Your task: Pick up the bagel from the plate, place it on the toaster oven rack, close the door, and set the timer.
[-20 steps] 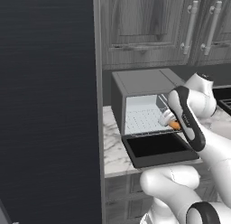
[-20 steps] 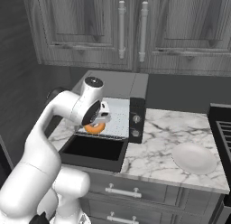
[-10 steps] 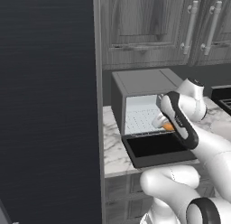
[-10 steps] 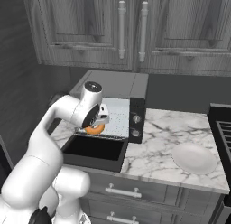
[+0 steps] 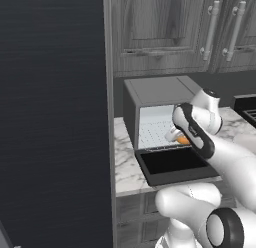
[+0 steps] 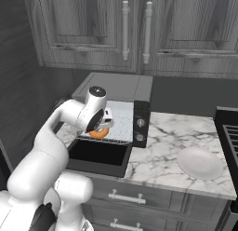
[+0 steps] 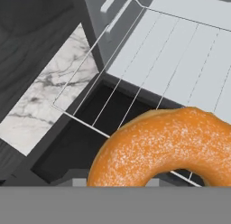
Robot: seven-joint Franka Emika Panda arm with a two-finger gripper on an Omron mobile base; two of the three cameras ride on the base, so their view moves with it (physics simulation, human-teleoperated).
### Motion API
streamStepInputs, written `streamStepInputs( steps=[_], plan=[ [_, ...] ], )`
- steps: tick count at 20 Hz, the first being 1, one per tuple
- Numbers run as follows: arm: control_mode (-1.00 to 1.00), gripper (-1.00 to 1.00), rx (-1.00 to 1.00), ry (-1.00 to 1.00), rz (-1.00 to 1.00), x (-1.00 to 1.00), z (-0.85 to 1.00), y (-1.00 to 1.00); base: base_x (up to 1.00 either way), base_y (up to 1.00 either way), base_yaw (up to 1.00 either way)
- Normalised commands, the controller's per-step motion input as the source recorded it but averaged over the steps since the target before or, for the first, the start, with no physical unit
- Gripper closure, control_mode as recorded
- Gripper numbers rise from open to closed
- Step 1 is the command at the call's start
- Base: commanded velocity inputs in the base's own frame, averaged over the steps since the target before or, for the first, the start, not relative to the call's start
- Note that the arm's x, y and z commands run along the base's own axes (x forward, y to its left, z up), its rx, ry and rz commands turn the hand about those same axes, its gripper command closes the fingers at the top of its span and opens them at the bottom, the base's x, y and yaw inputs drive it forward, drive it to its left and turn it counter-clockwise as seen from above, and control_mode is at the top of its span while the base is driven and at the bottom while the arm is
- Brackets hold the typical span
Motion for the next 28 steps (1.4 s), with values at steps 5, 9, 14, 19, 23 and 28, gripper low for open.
streamStepInputs(
  steps=[5,9,14,19,23,28],
  plan=[
    [-1.00,1.00,0.00,0.00,0.00,0.20,-0.03,0.00,0.00,0.00,0.00],
    [-1.00,1.00,0.00,0.00,0.00,0.20,-0.07,0.00,0.00,0.00,0.00],
    [-1.00,1.00,0.00,-0.02,0.00,0.18,-0.14,0.02,0.00,0.00,0.00],
    [-1.00,1.00,0.00,-0.05,0.00,0.12,-0.19,0.00,0.00,0.00,0.00],
    [-1.00,1.00,0.00,-0.03,0.01,0.16,-0.23,0.00,0.00,0.00,0.00],
    [-1.00,1.00,0.00,-0.01,0.01,0.10,-0.26,0.00,0.00,0.00,0.00]
  ],
)
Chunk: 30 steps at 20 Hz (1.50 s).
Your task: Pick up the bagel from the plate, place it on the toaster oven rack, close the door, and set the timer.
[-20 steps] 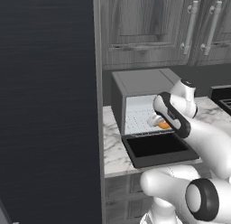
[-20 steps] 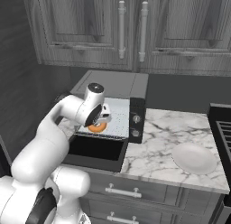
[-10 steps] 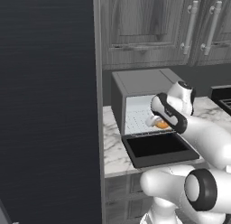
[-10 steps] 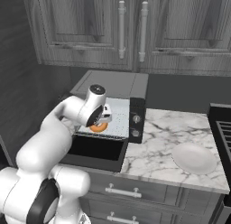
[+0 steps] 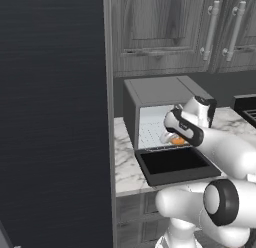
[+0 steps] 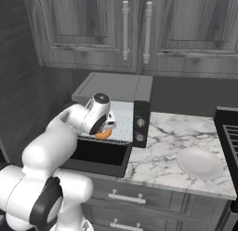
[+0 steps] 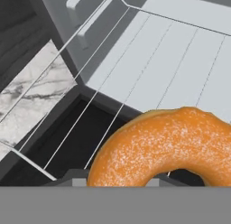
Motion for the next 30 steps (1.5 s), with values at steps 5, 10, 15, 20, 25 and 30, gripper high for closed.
streamStepInputs(
  steps=[5,10,15,20,25,30],
  plan=[
    [-1.00,1.00,0.00,0.00,0.01,0.10,-0.20,0.00,0.00,0.00,0.00],
    [-1.00,1.00,0.00,0.00,0.00,0.17,-0.13,0.00,0.00,0.00,0.00],
    [-1.00,1.00,0.00,0.00,0.00,0.13,-0.11,0.00,0.00,0.00,0.00],
    [-1.00,-1.00,0.00,0.00,0.00,0.00,-0.18,0.04,0.00,0.00,0.00],
    [-1.00,-1.00,0.00,-0.03,0.00,-0.14,0.03,0.00,0.00,0.00,0.00],
    [-1.00,-1.00,0.00,-0.08,0.00,-0.10,0.16,0.00,0.00,0.00,0.00]
  ],
)
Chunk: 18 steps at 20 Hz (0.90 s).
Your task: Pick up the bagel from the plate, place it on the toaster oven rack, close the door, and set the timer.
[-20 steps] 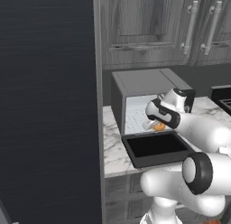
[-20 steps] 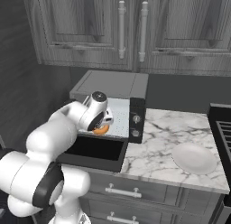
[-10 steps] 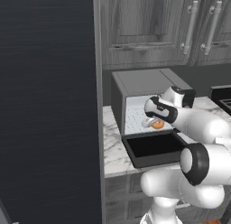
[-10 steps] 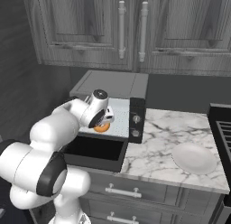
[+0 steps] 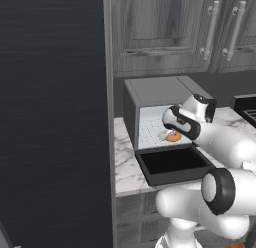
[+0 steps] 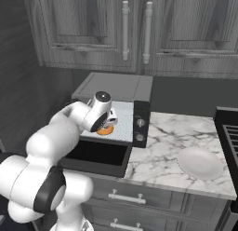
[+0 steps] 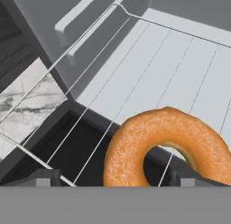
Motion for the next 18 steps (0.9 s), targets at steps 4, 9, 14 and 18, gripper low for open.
streamStepInputs(
  steps=[4,9,14,18],
  plan=[
    [-1.00,-1.00,0.00,-0.09,0.00,-0.19,0.30,0.00,0.00,0.00,0.00],
    [-1.00,-1.00,0.00,-0.06,0.00,-0.39,0.42,0.00,0.00,0.00,0.00],
    [-1.00,-1.00,0.00,0.02,-0.03,-0.60,0.13,-0.17,0.00,0.00,0.00],
    [-1.00,-1.00,0.00,0.10,-0.10,-0.63,0.00,-0.49,0.00,0.00,0.00]
  ],
)
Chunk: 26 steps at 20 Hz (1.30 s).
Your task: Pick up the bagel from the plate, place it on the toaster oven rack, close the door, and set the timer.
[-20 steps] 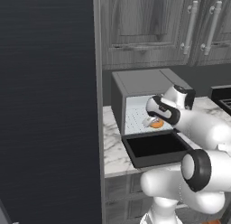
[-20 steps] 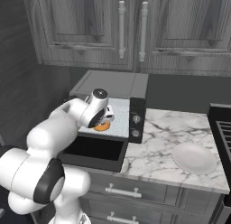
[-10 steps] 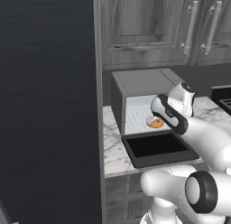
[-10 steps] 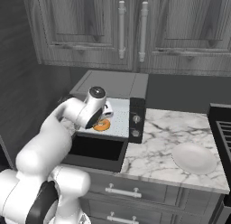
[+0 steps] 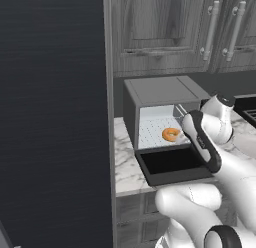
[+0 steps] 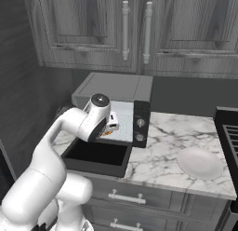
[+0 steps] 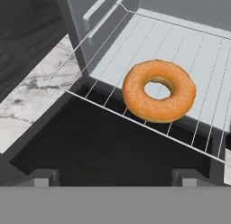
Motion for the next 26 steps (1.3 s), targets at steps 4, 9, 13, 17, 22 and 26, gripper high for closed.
streamStepInputs(
  steps=[4,9,13,17,22,26],
  plan=[
    [-1.00,-1.00,0.00,0.12,-0.12,-0.28,-0.02,-0.48,0.00,0.00,0.00],
    [-1.00,-1.00,0.00,0.06,-0.08,0.01,-0.20,-0.36,0.00,0.00,0.00],
    [-1.00,-1.00,0.00,0.01,-0.03,0.08,-0.32,-0.24,0.00,0.00,0.00],
    [-1.00,-1.00,0.02,0.00,-0.01,0.06,-0.36,-0.14,0.00,0.00,0.00],
    [-1.00,-1.00,0.05,0.00,0.00,0.13,-0.33,0.00,0.00,0.00,0.00],
    [-1.00,-1.00,0.06,0.01,0.00,0.32,-0.21,0.00,0.00,0.00,0.00]
  ],
)
